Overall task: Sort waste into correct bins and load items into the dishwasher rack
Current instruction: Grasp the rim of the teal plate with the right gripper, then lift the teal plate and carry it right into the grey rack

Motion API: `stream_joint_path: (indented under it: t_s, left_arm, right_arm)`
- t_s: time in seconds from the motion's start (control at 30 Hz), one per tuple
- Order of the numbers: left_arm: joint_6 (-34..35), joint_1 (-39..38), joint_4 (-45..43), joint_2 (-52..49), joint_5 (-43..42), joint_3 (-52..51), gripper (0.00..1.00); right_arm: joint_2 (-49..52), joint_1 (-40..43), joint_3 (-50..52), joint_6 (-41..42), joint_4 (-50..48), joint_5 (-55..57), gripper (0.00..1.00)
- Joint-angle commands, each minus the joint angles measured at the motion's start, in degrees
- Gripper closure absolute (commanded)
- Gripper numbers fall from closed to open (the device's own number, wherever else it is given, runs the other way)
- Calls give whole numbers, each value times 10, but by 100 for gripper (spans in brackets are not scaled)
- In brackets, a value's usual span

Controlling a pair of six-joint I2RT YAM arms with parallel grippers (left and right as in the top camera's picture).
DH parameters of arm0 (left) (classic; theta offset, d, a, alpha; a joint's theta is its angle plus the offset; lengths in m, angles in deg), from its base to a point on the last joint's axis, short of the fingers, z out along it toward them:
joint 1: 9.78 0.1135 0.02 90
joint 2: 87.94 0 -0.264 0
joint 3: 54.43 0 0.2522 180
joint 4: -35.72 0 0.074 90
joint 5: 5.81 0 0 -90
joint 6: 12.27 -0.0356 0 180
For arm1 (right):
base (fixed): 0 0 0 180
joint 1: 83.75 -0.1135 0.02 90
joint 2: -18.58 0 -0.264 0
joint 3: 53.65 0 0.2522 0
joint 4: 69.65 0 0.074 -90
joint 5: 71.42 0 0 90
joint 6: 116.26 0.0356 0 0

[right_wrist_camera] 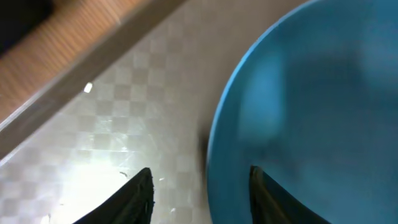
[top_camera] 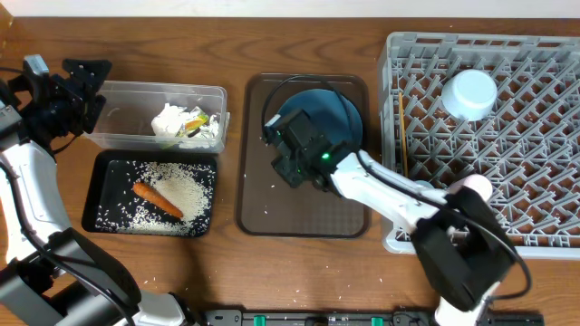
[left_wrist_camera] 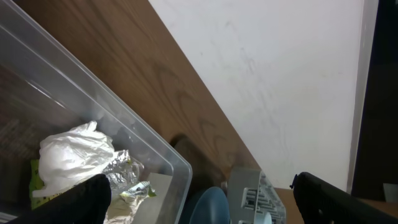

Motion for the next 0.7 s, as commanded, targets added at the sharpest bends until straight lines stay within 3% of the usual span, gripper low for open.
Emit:
stream_joint_path:
  t_s: [0.0,0.17,0.27,0.37,0.67]
  left_arm:
    - [2,2,-1,7,-7,7,4]
    - [2,2,-1,7,-7,7,4]
    - [2,2,-1,7,-7,7,4]
    - [2,2,-1,7,-7,7,4]
    - [2,2,-1,7,-7,7,4]
  right_arm:
    - [26,-5,-1,1,-10,-3,56]
    - [28,-5,-1,1,-15,-3,75]
    - [23,-5,-1,1,-15,-3,78]
    - [13,-5,-1,1,-14,-3,97]
    - [-44,-5,-1,1,20,-27,99]
